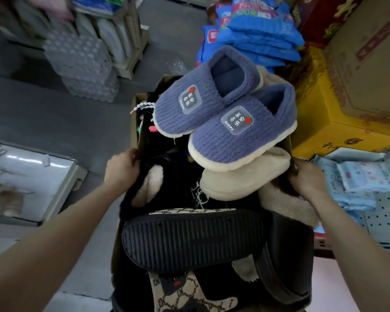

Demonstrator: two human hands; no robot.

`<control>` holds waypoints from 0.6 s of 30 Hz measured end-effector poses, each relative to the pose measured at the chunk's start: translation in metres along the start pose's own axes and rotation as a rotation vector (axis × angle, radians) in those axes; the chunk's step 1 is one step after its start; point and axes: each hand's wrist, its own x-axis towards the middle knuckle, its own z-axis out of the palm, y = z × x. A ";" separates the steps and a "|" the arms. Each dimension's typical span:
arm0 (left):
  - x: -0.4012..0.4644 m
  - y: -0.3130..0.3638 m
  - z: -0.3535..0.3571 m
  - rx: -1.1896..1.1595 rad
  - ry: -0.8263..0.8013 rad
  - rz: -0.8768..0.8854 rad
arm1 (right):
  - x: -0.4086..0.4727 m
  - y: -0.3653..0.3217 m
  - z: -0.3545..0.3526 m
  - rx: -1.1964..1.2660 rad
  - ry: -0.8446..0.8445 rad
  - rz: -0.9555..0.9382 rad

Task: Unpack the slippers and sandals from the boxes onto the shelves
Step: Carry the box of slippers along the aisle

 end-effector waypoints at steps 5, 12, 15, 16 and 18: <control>-0.016 -0.051 -0.044 -0.015 0.079 -0.026 | -0.029 -0.057 -0.003 0.002 0.060 -0.095; -0.023 -0.136 -0.104 0.001 0.142 -0.095 | -0.040 -0.154 0.012 0.037 0.033 -0.167; -0.016 -0.168 -0.117 0.029 0.158 -0.164 | -0.033 -0.196 0.019 0.067 0.006 -0.188; -0.012 -0.177 -0.120 0.035 0.155 -0.190 | -0.029 -0.209 0.020 0.088 -0.004 -0.197; -0.001 -0.192 -0.124 0.026 0.148 -0.230 | -0.016 -0.234 0.024 0.113 -0.024 -0.227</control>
